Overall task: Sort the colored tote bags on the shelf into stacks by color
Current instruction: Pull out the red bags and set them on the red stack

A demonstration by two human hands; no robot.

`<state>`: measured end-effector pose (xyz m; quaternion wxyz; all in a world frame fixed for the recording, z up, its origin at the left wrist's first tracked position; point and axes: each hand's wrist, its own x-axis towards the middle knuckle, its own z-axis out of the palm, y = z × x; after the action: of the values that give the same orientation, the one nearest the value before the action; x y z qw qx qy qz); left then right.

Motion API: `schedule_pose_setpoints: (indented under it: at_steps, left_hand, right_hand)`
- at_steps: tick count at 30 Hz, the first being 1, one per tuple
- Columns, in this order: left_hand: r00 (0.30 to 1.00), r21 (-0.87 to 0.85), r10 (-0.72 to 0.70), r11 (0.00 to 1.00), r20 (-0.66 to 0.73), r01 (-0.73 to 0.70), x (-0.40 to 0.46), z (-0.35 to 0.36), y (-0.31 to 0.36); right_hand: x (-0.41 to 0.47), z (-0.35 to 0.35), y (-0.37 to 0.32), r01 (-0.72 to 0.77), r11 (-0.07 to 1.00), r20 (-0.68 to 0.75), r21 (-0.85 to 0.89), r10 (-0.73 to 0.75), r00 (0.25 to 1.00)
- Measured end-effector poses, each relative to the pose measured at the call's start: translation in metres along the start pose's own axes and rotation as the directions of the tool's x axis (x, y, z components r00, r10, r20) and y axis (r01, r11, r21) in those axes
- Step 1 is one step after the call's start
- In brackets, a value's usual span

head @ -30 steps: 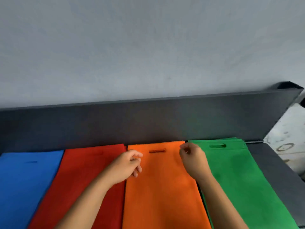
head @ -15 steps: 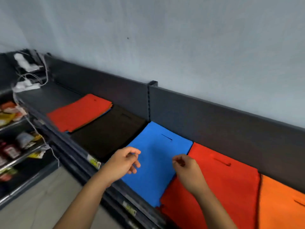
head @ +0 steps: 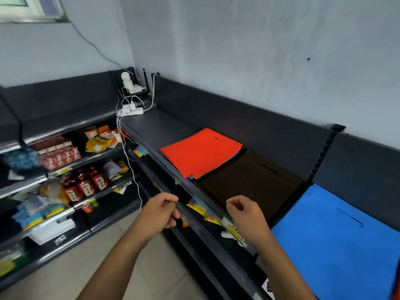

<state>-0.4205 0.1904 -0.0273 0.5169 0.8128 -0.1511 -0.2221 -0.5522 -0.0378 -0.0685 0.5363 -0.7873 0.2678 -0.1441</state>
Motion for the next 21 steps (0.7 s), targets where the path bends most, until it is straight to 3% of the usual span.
schedule_pose_setpoints:
  at_steps: [7, 11, 21]
  left_hand:
    - [1.0, -0.021, -0.022, 1.0, -0.003, 0.022, 0.055, -0.025, -0.02]
    - [0.997, 0.061, -0.025, 0.998, 0.072, 0.021, 0.103, -0.029, -0.03]
    - [0.986, 0.219, 0.043, 0.973, 0.159, -0.077, 0.263, -0.066, -0.005]
  right_hand:
    - [0.056, 0.041, -0.013, -0.028, 1.0, 0.001, -0.004, 0.028, 1.0]
    - [0.104, 0.056, -0.01, -0.06, 0.998, -0.033, -0.015, 0.059, 0.998]
    - [0.258, 0.071, -0.017, -0.155, 0.987, -0.252, -0.04, 0.14, 0.958]
